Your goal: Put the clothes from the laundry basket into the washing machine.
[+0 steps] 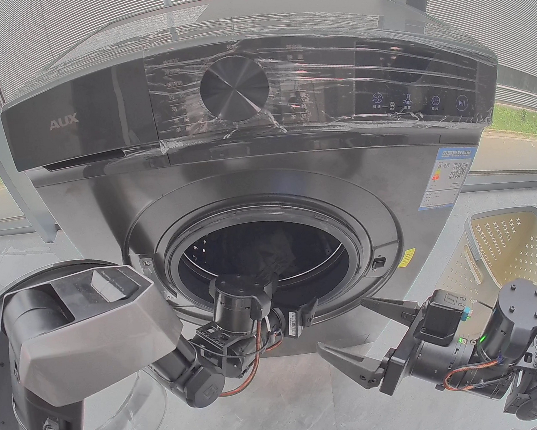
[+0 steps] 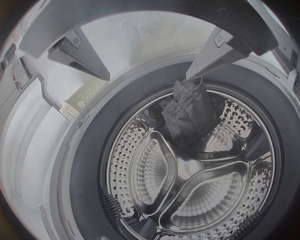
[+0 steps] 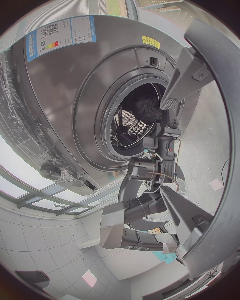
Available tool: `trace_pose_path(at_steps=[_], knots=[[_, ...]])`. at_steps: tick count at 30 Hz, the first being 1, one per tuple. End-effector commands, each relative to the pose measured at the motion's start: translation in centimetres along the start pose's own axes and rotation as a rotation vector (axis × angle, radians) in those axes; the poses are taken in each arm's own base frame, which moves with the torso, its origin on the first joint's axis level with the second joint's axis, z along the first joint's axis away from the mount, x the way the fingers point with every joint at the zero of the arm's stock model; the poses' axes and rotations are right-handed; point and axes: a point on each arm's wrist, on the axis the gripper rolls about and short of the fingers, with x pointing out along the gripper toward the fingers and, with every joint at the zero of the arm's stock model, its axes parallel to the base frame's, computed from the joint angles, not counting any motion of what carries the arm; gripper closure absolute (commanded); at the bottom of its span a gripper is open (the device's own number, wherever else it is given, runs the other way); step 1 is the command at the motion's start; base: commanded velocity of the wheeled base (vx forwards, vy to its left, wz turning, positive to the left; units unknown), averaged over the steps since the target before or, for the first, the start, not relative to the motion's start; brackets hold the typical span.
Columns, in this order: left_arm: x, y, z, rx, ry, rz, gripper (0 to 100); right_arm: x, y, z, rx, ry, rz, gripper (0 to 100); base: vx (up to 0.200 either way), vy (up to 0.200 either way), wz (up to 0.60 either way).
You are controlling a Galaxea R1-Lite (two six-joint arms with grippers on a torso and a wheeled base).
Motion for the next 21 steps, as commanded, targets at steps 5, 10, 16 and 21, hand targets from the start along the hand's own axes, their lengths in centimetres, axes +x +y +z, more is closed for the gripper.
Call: trace_pose_path(at_steps=[5,10,16,21], knots=[[5.0,3.7,-0.6,0.002,-0.027,0.098,0,0.0,0.0,0.0,0.0,0.0,-0.001,0,0.0,0.0,0.0],[7.0,5.2,-0.7,0.0,-0.016,0.134,0,0.1,-0.1,0.0,0.0,0.0,-0.001,0,0.0,0.0,0.0],[9.0,5.5,-1.6,0.001,-0.005,0.124,0,0.1,-0.1,0.0,0.0,0.0,-0.001,0,0.0,0.0,0.0],[10.4,5.7,-1.8,-0.003,-0.03,0.127,100,0.0,0.0,0.1,0.0,-0.003,0.0,0,0.0,0.0,0.0]])
